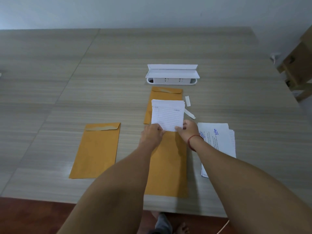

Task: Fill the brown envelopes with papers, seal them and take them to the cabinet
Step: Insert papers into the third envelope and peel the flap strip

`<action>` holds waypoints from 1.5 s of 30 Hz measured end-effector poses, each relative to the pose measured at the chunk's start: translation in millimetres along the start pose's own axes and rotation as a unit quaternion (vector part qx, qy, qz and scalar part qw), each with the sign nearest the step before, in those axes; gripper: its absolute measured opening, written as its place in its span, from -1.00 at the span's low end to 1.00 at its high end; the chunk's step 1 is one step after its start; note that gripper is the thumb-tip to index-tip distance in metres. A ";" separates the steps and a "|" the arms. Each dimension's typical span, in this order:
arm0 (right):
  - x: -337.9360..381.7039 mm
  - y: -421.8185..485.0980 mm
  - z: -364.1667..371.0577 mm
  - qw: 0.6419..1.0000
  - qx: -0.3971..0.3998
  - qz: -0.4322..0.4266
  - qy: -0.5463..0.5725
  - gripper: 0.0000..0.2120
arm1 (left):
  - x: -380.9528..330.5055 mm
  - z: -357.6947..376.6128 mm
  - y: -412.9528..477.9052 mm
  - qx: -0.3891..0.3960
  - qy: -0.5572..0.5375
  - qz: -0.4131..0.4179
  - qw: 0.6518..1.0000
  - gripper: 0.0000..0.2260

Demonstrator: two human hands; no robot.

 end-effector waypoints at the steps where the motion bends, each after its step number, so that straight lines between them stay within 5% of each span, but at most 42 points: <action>1: 5.2 1.5 -1.8 1.000 -0.012 -0.004 0.021 -0.82 | -0.3 1.7 -0.7 0.005 0.005 0.005 1.000 -0.88; 5: 20.0 7.9 -10.8 0.997 -0.052 -0.006 0.048 -0.82 | 3.3 8.9 -1.1 0.012 -0.005 0.012 1.000 -0.88; 12: 0.4 1.2 -0.6 0.996 0.003 -0.006 -0.088 -0.89 | 6.2 6.8 -5.5 -0.010 -0.011 0.011 1.000 -0.87; 19: 24.6 6.4 -2.1 0.999 0.013 -0.022 -0.023 -0.77 | 4.7 6.3 -6.1 0.012 -0.009 0.034 0.999 -0.86; 24: 5.1 -0.7 9.9 0.986 0.062 -0.029 -0.153 -0.72 | 5.1 7.2 -8.7 0.003 -0.014 0.033 0.999 -0.85; 31: 20.6 -3.2 -3.9 0.999 0.007 -0.020 -0.030 -0.68 | 10.0 6.9 -11.0 -0.004 -0.035 0.020 0.999 -0.84; 36: 4.3 -5.1 8.0 0.981 0.072 -0.025 -0.178 -0.73 | 12.8 11.0 -11.6 0.007 -0.021 0.034 0.999 -0.85; 45: 34.5 -5.1 11.8 0.976 0.084 -0.081 -0.186 -0.76 | 17.6 5.4 -13.1 0.004 -0.041 0.023 0.999 -0.83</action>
Point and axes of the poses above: each hand's wrist, its own y-axis towards the middle knuckle, its own z-axis out of the palm, x = y × z, the point moved 10 cm from there along y, towards the middle knuckle, and after that the axes turned 2 degrees about y, right-handed, at the moved point
